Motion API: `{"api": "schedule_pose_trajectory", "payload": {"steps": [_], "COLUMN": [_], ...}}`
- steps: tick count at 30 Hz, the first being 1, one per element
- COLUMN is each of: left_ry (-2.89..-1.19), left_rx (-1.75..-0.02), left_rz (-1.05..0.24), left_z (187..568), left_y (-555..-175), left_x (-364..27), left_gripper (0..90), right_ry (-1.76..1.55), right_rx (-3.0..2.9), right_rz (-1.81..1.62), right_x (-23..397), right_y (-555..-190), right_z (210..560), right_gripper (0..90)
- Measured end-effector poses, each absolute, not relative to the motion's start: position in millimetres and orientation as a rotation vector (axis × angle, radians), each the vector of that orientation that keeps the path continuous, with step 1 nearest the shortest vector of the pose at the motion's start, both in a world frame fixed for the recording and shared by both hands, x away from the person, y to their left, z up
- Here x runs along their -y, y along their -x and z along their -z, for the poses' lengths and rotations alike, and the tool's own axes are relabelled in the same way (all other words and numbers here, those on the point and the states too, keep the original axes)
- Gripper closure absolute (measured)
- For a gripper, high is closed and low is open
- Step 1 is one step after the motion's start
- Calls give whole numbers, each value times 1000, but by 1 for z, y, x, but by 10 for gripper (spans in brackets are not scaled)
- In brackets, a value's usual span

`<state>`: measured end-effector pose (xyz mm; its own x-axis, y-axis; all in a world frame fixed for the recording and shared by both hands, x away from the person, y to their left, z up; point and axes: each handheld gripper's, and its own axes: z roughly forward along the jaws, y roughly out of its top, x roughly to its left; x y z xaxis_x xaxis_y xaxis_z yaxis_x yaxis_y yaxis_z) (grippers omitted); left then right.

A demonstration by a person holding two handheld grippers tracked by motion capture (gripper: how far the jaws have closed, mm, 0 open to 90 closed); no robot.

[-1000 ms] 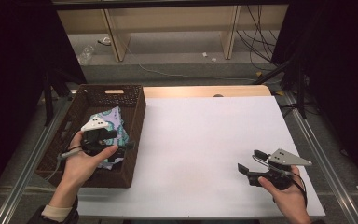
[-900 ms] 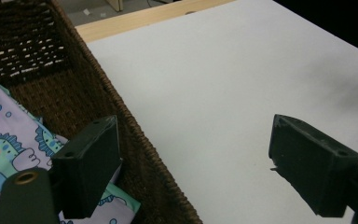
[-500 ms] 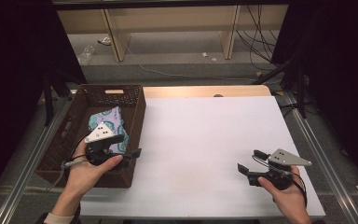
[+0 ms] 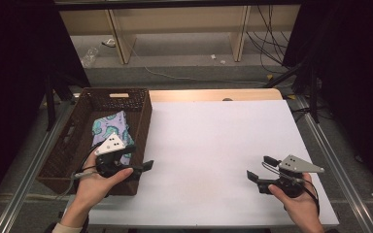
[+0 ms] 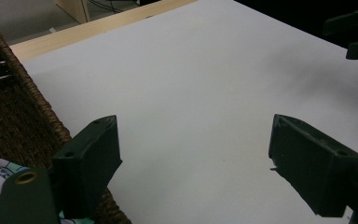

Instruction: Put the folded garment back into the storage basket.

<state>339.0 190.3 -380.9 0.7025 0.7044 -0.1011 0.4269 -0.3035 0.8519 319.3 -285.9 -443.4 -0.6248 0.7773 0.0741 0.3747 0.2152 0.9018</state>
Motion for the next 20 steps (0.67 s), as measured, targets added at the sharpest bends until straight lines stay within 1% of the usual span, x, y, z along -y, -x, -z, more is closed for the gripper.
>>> {"api": "schedule_pose_trajectory", "payload": {"steps": [4,6,20], "left_ry": [-1957,-1948,-1978], "left_rx": [-869,-861,-887], "left_rz": [-388,-426,-428], "left_z": [382,380,377], "left_y": [-338,-338,-342], "left_x": [-188,-188,-194], "left_gripper": [158,166,166], "right_ry": [-1070,-1068,-1072], "right_rx": [-2098,-2098,-2106], "right_rz": [-1388,-1389,-1379], "right_x": [286,286,286], "right_y": [-319,-319,-320], "right_z": [444,444,444], "right_gripper": [159,159,159]}}
